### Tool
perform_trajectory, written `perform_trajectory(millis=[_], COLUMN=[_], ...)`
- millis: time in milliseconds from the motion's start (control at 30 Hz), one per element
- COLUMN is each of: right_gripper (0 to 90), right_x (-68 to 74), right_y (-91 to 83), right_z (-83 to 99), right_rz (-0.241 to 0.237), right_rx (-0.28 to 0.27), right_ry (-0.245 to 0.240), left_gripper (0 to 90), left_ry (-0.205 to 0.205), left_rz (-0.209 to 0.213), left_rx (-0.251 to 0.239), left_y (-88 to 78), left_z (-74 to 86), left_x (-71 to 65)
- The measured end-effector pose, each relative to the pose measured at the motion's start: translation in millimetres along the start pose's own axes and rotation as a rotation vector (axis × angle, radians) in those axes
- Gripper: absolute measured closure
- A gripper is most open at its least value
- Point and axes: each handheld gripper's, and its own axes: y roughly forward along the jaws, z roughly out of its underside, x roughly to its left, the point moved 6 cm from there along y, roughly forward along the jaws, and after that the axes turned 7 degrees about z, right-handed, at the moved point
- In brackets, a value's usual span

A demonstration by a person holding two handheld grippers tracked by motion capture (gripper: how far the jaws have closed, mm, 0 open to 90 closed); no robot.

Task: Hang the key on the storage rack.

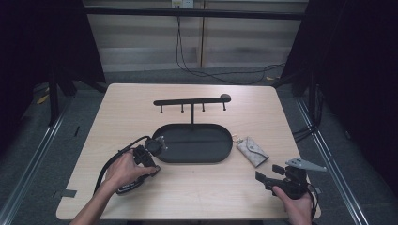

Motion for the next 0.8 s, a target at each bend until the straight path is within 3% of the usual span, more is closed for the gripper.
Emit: perform_trajectory(millis=[400,500,800], right_gripper=[15.7,15.7,15.6], right_x=[0.6,0.7,0.7], right_y=[0.9,1.1,1.3], right_z=[0.0,0.0,0.0], right_rz=[-0.006,-0.005,-0.004], right_rx=[0.008,0.01,0.012], right_ry=[0.001,0.001,0.0], left_gripper=[70.7,70.7,70.7], left_ry=[-0.043,-0.051,-0.05], left_rz=[0.015,0.03,0.015], left_rx=[-0.06,-0.057,-0.026], left_y=[-18.7,-21.5,-31.9], left_z=[5.3,5.7,6.8], left_x=[4.8,4.5,2.7])
